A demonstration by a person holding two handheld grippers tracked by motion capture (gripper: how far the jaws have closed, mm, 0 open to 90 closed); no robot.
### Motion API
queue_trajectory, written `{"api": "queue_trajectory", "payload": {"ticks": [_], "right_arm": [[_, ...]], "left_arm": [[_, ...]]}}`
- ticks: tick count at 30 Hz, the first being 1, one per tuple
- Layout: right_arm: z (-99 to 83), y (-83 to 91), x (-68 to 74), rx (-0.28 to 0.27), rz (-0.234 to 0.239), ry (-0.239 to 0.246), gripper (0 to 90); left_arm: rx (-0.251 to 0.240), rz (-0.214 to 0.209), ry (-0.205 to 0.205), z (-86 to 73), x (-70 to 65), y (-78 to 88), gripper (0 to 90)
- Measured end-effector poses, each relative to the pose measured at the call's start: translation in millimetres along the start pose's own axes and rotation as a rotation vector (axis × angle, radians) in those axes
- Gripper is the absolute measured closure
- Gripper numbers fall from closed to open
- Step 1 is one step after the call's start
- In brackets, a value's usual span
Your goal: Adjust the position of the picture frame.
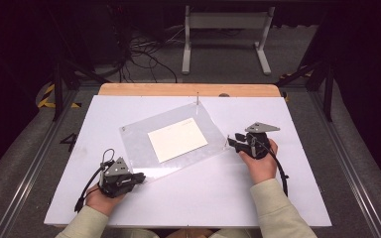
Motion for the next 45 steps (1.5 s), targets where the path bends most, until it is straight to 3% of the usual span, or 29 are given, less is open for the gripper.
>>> {"api": "queue_trajectory", "payload": {"ticks": [4, 8, 12, 23, 32, 33, 34, 35, 36, 37, 38, 41, 43, 45], "right_arm": [[0.0, 19.6, -7.7, -0.062, -0.02, -0.026, 57.9], [-2.7, 39.3, -16.3, -0.113, -0.028, -0.054, 57.1], [-10.4, 52.6, -22.5, -0.12, -0.038, -0.068, 57.0], [-25.6, 74.8, -31.1, -0.127, -0.053, -0.099, 56.9], [-35.5, 77.0, -26.5, -0.101, -0.037, -0.101, 57.0], [-36.1, 76.5, -26.2, -0.099, -0.035, -0.101, 57.0], [-36.5, 76.0, -25.9, -0.097, -0.033, -0.101, 57.0], [-36.5, 75.7, -25.5, -0.095, -0.032, -0.104, 57.0], [-36.4, 75.2, -24.8, -0.094, -0.029, -0.103, 57.0], [-36.0, 74.5, -24.1, -0.096, -0.028, -0.098, 57.0], [-35.8, 74.1, -23.0, -0.096, -0.024, -0.096, 57.0], [-36.4, 72.0, -20.5, -0.09, -0.014, -0.091, 56.9], [-37.4, 69.6, -18.0, -0.082, -0.003, -0.086, 56.7], [-38.2, 67.3, -15.4, -0.075, 0.007, -0.083, 56.6]], "left_arm": [[0.016, -0.001, -0.029, 1.0, -4.0, -0.5, 83.6], [0.053, -0.066, -0.11, 3.6, -24.5, -6.2, 83.7], [0.08, -0.14, -0.154, 6.8, -40.3, -12.5, 83.7], [0.117, -0.304, -0.208, 17.5, -82.5, -34.1, 83.7], [0.119, -0.324, -0.254, 27.1, -109.1, -51.0, 84.3], [0.144, -0.413, -0.248, 27.5, -116.2, -55.7, 90.0], [0.181, -0.461, -0.263, 25.4, -125.4, -63.1, 89.9], [0.148, -0.438, -0.314, 24.2, -137.0, -67.1, 89.8], [0.154, -0.392, -0.378, 28.3, -148.5, -69.3, 89.8], [0.163, -0.366, -0.404, 32.5, -155.7, -70.4, 89.7], [0.141, -0.368, -0.414, 36.6, -160.3, -70.8, 89.5], [0.091, -0.373, -0.378, 43.9, -159.9, -65.3, 81.7], [0.043, -0.35, -0.335, 48.6, -146.5, -55.2, 76.0], [-0.017, -0.306, -0.254, 53.6, -127.9, -43.7, 69.1]]}}
Point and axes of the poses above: each handheld gripper's, and its own axes: y roughly backward along the jaws, z roughly out of its top, x roughly to its left, the point moved 4 cm from there along -y, roughly forward along the jaws, and after that the axes turned 7 degrees about y, right-handed, at the moved point
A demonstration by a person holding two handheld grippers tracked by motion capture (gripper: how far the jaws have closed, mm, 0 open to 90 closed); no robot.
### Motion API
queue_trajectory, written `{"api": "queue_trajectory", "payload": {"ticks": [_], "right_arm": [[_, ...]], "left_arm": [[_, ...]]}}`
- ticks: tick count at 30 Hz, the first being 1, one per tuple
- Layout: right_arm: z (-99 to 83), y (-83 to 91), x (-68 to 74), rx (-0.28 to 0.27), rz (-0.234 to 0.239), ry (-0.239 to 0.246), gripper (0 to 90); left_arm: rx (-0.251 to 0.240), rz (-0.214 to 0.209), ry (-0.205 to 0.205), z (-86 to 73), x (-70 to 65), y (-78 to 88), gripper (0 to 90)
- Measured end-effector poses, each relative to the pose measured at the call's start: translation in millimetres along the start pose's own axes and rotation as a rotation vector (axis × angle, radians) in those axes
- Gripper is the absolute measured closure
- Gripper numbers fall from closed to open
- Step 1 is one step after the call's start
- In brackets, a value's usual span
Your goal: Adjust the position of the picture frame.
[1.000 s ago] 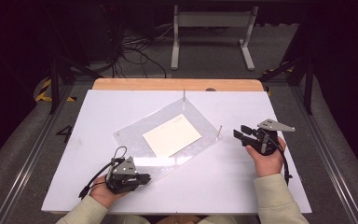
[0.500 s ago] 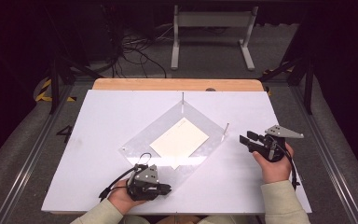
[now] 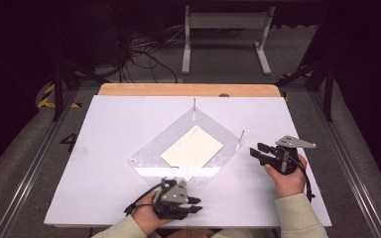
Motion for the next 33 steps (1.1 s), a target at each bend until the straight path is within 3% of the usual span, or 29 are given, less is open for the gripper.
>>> {"api": "queue_trajectory", "payload": {"ticks": [2, 4, 6, 7, 9, 11, 12, 13, 16, 19, 23, 26, 28, 29, 31, 33], "right_arm": [[-0.1, -1.1, 2.5, 0.004, 0.006, 0.007, 56.5], [0.6, -1.8, 4.9, 0.004, 0.008, 0.018, 56.5], [1.0, -2.5, 7.5, 0.008, 0.011, 0.025, 56.3], [1.1, -3.0, 8.6, 0.01, 0.011, 0.026, 56.2], [0.9, -4.5, 10.0, 0.015, 0.016, 0.032, 56.1], [0.3, -5.9, 10.8, 0.02, 0.018, 0.033, 55.9], [-0.1, -6.6, 11.1, 0.023, 0.02, 0.034, 55.7], [-0.3, -7.1, 11.2, 0.023, 0.022, 0.035, 55.6], [-0.7, -7.9, 11.5, 0.025, 0.024, 0.034, 55.2], [-1.7, -8.9, 11.3, 0.028, 0.025, 0.032, 55.0], [-2.3, -9.6, 11.5, 0.031, 0.029, 0.034, 54.9], [-2.1, -9.6, 11.6, 0.031, 0.03, 0.034, 54.7], [-2.1, -9.9, 11.5, 0.03, 0.03, 0.036, 54.6], [-2.1, -9.9, 11.4, 0.03, 0.03, 0.035, 54.5], [-2.1, -9.9, 11.4, 0.03, 0.03, 0.035, 54.4], [-2.1, -9.9, 11.4, 0.031, 0.03, 0.035, 54.4]], "left_arm": [[-0.048, 0.055, 0.068, -1.4, 16.2, 16.4, 64.9], [-0.075, 0.178, 0.114, -5.9, 36.9, 35.7, 61.2], [-0.074, 0.315, 0.132, -14.3, 57.2, 54.4, 59.3], [-0.07, 0.359, 0.142, -18.3, 64.4, 61.0, 58.8], [-0.06, 0.463, 0.202, -33.3, 87.8, 80.1, 58.7], [-0.062, 0.486, 0.221, -38.1, 94.5, 84.9, 59.0], [-0.056, 0.526, 0.288, -51.6, 111.4, 95.4, 59.6], [-0.047, 0.545, 0.299, -56.4, 118.0, 98.6, 60.1], [-0.018, 0.576, 0.304, -64.1, 126.9, 100.8, 61.5], [0.009, 0.557, 0.312, -70.6, 134.6, 95.4, 64.0], [0.042, 0.569, 0.295, -74.2, 140.7, 89.1, 65.9], [0.005, 0.559, 0.315, -75.3, 146.0, 88.7, 67.3], [-0.013, 0.539, 0.32, -75.3, 146.1, 86.4, 76.4], [-0.006, 0.567, 0.312, -74.9, 145.7, 85.8, 83.2], [0.0, 0.564, 0.305, -75.3, 146.6, 87.1, 83.5], [-0.011, 0.535, 0.33, -76.4, 147.5, 88.8, 83.7]]}}
Point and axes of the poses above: each handheld gripper's, and its own axes: y roughly backward along the jaws, z roughly out of its top, x roughly to its left, the point moved 4 cm from there along -y, roughly forward along the jaws, and after that the axes turned 7 degrees about y, right-handed, at the moved point
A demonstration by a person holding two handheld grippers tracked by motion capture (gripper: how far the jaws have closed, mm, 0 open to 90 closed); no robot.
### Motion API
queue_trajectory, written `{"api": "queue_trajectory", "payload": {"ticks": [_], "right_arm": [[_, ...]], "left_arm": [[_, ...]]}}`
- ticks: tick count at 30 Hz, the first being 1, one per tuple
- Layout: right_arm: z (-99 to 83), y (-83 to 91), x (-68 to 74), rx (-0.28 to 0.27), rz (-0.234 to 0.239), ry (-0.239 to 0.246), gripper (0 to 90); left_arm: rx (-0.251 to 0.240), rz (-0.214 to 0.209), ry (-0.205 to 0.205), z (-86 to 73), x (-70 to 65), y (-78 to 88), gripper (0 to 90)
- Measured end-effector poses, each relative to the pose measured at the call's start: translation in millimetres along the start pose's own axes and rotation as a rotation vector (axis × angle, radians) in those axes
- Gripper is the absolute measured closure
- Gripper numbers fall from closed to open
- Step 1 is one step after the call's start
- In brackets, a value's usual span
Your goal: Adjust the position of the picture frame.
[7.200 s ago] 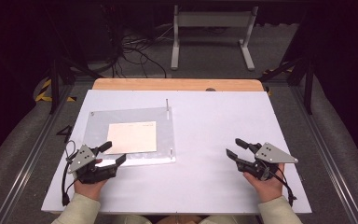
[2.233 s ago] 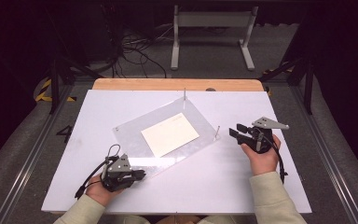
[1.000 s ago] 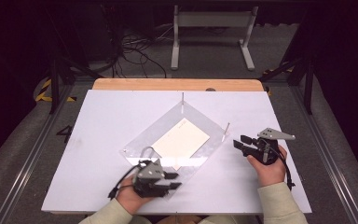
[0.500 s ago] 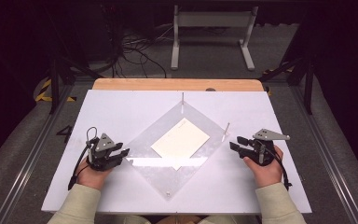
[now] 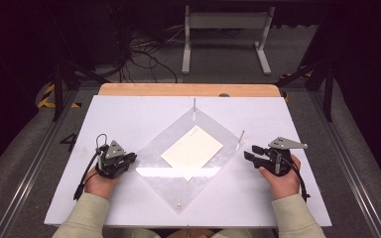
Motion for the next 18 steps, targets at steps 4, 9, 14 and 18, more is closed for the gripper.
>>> {"api": "queue_trajectory", "payload": {"ticks": [4, 9, 14, 18], "right_arm": [[0.3, 0.5, -0.1, -0.001, -0.001, -0.001, 54.2], [0.9, 1.0, -3.4, -0.008, -0.004, -0.009, 54.2], [5.9, -2.1, -7.7, -0.014, -0.012, -0.01, 53.8], [12.6, -12.0, -13.0, 0.019, -0.043, 0.003, 55.7]], "left_arm": [[0.041, -0.045, -0.025, -1.9, -11.1, 4.3, 83.8], [0.108, -0.139, -0.143, -6.7, -39.1, 12.1, 83.8], [0.12, -0.171, -0.166, -8.1, -49.4, 13.2, 83.7], [0.136, -0.2, -0.167, -8.6, -55.8, 14.1, 83.8]]}}
Point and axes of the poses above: each handheld gripper's, and its own axes: y roughly backward along the jaws, z roughly out of its top, x roughly to its left, the point moved 4 cm from there along -y, roughly forward along the jaws, and after that the axes turned 7 degrees about y, right-handed, at the moved point
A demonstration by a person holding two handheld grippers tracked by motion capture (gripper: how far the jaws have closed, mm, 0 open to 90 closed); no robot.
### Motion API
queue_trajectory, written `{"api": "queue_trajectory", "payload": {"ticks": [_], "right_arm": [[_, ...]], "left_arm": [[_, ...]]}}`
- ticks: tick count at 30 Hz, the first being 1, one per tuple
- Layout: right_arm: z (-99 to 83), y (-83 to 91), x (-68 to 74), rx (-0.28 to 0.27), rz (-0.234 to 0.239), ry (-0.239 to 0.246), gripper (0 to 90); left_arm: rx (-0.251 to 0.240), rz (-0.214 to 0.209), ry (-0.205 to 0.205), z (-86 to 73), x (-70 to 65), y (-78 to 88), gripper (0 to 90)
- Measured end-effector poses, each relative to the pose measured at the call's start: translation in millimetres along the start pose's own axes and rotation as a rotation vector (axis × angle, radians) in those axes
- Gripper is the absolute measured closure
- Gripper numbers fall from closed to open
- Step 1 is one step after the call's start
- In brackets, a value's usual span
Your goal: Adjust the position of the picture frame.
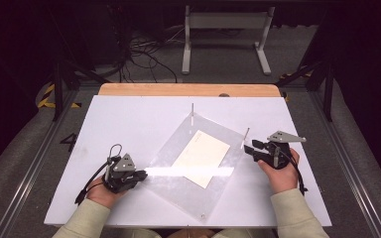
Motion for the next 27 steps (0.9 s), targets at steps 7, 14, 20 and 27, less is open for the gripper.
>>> {"api": "queue_trajectory", "payload": {"ticks": [7, 14, 20, 27], "right_arm": [[16.6, -23.5, -26.5, 0.07, -0.101, -0.027, 57.2], [29.6, -43.5, -29.7, 0.125, -0.146, 0.065, 85.1], [58.6, -54.5, -28.8, 0.112, -0.151, 0.12, 85.3], [109.8, -100.8, -25.7, 0.109, -0.133, 0.21, 85.0]], "left_arm": [[0.001, -0.042, -0.031, -0.5, -12.6, -2.0, 83.4], [-0.002, -0.05, -0.033, -0.8, -11.9, -2.1, 83.3], [0.0, -0.051, -0.032, -1.0, -11.6, -1.8, 83.5], [0.007, -0.056, -0.044, -2.4, -14.8, -0.3, 83.5]]}}
Point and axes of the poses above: each handheld gripper's, and its own axes: y roughly backward along the jaws, z roughly out of its top, x roughly to its left, the point moved 4 cm from there along -y, roughly forward along the jaws, and after that the axes turned 7 degrees about y, right-handed, at the moved point
